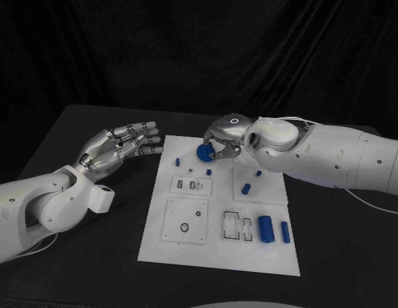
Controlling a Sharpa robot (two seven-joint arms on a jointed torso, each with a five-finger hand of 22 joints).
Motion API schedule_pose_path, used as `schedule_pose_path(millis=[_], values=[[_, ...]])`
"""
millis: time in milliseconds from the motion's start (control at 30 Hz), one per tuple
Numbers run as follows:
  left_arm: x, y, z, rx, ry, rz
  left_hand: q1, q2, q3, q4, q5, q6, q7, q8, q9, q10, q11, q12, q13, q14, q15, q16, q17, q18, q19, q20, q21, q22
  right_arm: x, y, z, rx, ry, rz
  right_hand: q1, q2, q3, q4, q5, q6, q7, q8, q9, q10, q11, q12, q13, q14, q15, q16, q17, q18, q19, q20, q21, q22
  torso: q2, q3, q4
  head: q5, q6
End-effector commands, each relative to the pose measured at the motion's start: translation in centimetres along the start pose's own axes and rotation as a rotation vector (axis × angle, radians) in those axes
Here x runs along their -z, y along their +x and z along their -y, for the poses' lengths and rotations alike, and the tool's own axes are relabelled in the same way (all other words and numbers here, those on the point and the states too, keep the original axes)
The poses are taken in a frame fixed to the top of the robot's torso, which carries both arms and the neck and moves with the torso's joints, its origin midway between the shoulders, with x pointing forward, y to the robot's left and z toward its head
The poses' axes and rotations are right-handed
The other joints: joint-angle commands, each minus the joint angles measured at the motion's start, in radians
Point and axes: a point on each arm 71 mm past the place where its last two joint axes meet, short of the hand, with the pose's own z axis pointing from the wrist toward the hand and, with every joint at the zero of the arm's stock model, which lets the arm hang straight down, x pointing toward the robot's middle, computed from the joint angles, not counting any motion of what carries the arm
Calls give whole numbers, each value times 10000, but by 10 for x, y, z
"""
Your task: Assemble the parts on the task board
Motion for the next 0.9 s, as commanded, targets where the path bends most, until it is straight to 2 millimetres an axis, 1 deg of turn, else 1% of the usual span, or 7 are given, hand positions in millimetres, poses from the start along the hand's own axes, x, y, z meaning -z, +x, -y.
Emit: schedule_pose_path(millis=[33,233,267,467,600,667,900], values=[[0,2,1,98,95,-142,82,4,49,-2,-48,-84,-8,-23,-7,-68,1,48,17,-50,3,-5,11,-15,-70,10,-51,-9,0,1,2,28,37,-198,-105,13,108,-6,-37,-188,21,303,1656,1064,63,35,2628,1064,95,27,2634,30,-58,47,-69,1177,5,-1,-15,3,-17],[-1,2,0,109,94,-161,82,4,49,-2,-48,-84,-8,-23,-7,-68,1,48,17,-50,3,-5,11,-15,-70,10,-51,-9,0,2,2,29,47,-228,-233,-89,254,21,-352,-792,94,-295,1420,1064,122,35,2628,1064,156,27,2634,48,-98,114,-163,1161,7,5,-3,-23,-32],[-1,2,0,110,93,-164,82,4,49,-2,-48,-84,-8,-23,-7,-68,1,48,17,-50,3,-5,11,-15,-70,10,-51,-9,0,2,2,25,42,-242,-263,-115,302,12,-503,-1142,81,-593,1263,1064,130,35,2628,1061,166,19,2627,60,-124,133,-219,1146,6,9,-8,-19,-34],[-1,2,0,110,86,-164,70,4,74,-7,-61,-109,-10,-24,-8,-90,-5,58,19,-64,5,0,11,-14,-76,11,-64,-13,1,2,1,10,-6,-307,-338,-150,324,-55,-761,-1973,-5,-1263,786,1064,70,35,2628,1036,131,-38,2572,84,-177,113,-350,1123,4,11,-37,6,-46],[-1,2,0,111,79,-162,69,2,75,-8,-62,-114,-10,-24,-8,-93,-5,58,19,-65,5,0,11,-14,-76,12,-65,-14,2,2,1,-3,-53,-297,-359,-148,309,-80,-868,-2215,-25,-1433,631,1064,56,35,2628,1064,121,27,2634,79,-162,101,-345,1147,-1,1,-56,33,-56],[-1,2,0,111,77,-163,69,2,75,-8,-62,-114,-10,-24,-8,-93,-5,58,19,-65,5,0,11,-14,-76,12,-65,-14,2,2,0,-9,-79,-284,-377,-130,257,-118,-1210,-3535,-185,-1649,29,1064,-50,35,2628,1054,56,2,2612,101,-210,54,-441,1120,1,1,-64,40,-65],[-1,2,0,116,73,-166,69,2,75,-8,-62,-114,-10,-24,-8,-93,-5,58,19,-65,5,0,11,-14,-76,12,-65,-14,6,2,3,-29,-110,-103,-394,-103,236,-120,-1310,-3408,-216,-1594,22,1064,-80,35,2628,1040,30,-28,2584,114,-243,28,-501,1099,-6,6,-47,20,-58]])
